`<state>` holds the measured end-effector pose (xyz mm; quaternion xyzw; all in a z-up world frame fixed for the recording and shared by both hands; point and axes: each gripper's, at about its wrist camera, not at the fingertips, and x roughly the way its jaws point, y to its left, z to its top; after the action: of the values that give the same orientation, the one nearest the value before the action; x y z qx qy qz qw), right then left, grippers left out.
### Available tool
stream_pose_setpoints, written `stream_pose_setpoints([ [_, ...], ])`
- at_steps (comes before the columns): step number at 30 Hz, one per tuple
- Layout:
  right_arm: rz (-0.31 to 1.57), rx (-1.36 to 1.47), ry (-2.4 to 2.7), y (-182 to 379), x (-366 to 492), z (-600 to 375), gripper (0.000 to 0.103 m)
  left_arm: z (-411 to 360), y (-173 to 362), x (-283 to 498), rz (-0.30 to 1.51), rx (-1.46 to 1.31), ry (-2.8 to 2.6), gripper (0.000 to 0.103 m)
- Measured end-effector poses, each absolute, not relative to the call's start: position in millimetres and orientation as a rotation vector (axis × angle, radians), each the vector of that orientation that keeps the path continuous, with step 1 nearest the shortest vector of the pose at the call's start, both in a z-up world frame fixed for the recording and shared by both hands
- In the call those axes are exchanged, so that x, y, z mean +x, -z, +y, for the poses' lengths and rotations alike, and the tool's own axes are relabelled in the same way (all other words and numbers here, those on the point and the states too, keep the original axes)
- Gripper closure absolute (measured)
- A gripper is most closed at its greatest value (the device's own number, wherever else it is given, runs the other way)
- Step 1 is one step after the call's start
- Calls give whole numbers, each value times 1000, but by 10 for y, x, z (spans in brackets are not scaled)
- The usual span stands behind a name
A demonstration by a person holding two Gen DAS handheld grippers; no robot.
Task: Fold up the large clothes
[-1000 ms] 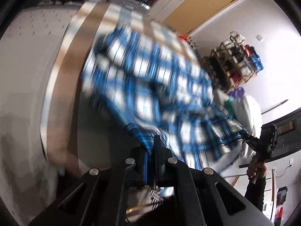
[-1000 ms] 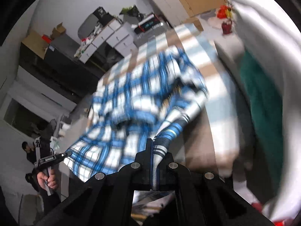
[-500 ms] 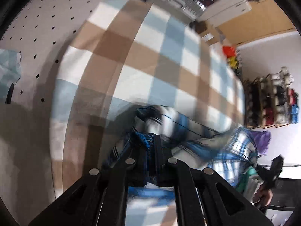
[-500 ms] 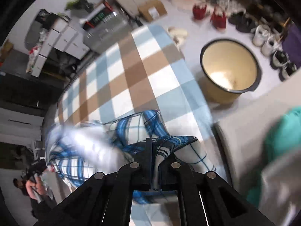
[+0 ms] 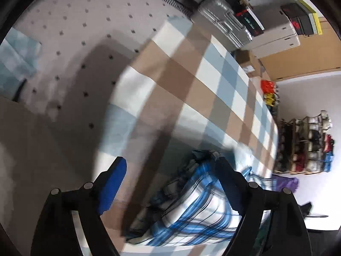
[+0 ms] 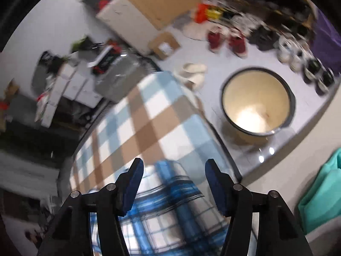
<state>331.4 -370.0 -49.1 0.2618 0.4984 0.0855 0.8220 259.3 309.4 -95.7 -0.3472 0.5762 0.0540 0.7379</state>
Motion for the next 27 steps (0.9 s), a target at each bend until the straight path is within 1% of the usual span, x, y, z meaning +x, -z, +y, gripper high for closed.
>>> stream_pose_setpoints([
  [3,1039,349,-280,383,3083,-3255,30,2874,954,2494,1290,-702,-72,21],
  [7,1097,162,-350,549,2867,-2674,29,2238,1057,2382,1367,-527,28,21],
  [10,1092,-20,-396,712,2688,-2151,30,1762,1152,2404,1405,-391,100,21],
  [13,1063,-181,-397,917,2604,-1808,30,1401,1166,2447,1364,-284,144,21],
  [16,1101,-328,-323,1310,2657,-1583,30,1181,1361,2558,1372,-125,77,21],
  [19,1131,-266,-315,1535,2749,-1702,30,1231,1592,2615,1392,-135,21,21],
  [23,1109,-264,-305,1542,2741,-1718,30,1222,1697,2593,1354,-78,3,21],
  [24,1106,-273,-295,1489,2727,-1708,31,1203,1685,2583,1358,-54,-13,21],
  [25,1093,-275,-282,1416,2696,-1698,36,1185,1654,2575,1359,-36,-39,21],
  [26,1053,-250,-277,1268,2630,-1720,38,1169,1579,2548,1346,-13,-79,21],
  [27,1022,-211,-308,1145,2560,-1702,38,1138,1469,2497,1312,22,-119,21],
])
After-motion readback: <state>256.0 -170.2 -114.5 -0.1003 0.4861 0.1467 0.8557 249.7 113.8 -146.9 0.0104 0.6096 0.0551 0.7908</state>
